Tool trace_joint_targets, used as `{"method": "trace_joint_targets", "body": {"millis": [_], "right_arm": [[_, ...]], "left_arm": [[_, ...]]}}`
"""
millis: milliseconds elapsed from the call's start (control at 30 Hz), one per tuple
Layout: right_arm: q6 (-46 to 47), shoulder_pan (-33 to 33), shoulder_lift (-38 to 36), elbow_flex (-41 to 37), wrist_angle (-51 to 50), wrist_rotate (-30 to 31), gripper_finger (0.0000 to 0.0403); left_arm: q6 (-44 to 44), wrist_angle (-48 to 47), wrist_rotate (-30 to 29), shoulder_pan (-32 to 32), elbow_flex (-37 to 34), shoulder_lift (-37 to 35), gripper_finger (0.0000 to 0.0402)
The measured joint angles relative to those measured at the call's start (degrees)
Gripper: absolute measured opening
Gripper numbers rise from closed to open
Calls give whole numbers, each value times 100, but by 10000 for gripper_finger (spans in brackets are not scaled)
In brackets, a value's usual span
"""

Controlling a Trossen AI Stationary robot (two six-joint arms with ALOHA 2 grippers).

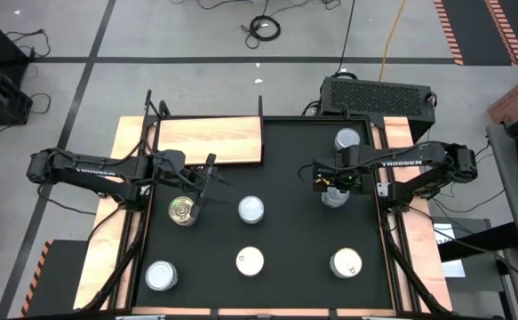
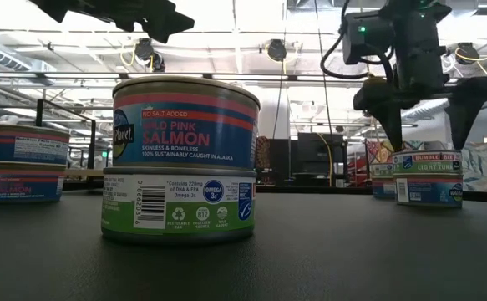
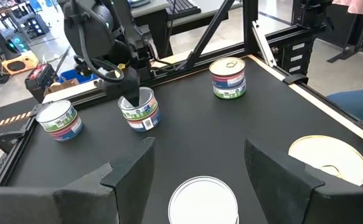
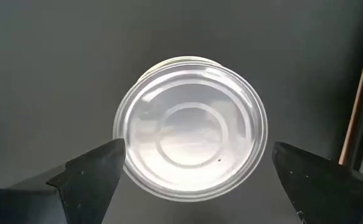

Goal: Stack canned seafood by type on shelf
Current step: Remove the green and white tuna can from the blue and pink tuna can on the table

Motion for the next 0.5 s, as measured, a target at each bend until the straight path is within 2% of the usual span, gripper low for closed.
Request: {"method": "trace_joint_targets", "body": {"millis": [500], "right_arm": [[-14, 0, -577, -132, -216, 312, 400]], "left_arm": [[0, -2, -22, -2, 0, 0, 247]]}}
